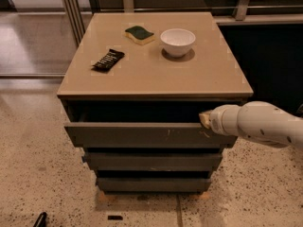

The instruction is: Open top drawer

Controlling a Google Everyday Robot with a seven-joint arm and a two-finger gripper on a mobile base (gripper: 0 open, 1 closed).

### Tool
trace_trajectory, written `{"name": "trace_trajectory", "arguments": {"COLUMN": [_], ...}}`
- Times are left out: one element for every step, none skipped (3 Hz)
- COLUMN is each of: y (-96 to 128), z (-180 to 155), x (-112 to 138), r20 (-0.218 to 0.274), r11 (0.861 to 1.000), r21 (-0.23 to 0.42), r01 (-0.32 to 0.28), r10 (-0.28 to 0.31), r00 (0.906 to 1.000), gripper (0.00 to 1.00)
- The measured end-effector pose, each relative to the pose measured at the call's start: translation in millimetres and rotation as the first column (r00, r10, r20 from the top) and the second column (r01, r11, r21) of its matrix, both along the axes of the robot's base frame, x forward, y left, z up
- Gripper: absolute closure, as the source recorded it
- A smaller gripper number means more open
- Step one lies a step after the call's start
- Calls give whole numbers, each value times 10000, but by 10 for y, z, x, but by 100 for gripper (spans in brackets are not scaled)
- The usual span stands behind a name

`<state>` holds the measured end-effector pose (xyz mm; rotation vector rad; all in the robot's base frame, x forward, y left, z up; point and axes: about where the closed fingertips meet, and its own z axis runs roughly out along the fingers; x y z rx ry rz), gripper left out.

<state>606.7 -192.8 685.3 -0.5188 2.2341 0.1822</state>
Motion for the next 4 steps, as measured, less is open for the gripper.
{"name": "trace_trajectory", "arguments": {"y": [-137,-162,-154,-195], "z": [-148,-120,-115,-160], "x": [-123,-156,-154,-315], "r20": [-750,-961,-961,-1367], "r11": [9995,9992,9992,9993], "r21": [-305,-392,-392,-346], "r01": [17,17,17,-119], "r10": [-40,-55,-55,71], "r00": [9972,9954,9954,9906], "gripper": [100,100,100,100]}}
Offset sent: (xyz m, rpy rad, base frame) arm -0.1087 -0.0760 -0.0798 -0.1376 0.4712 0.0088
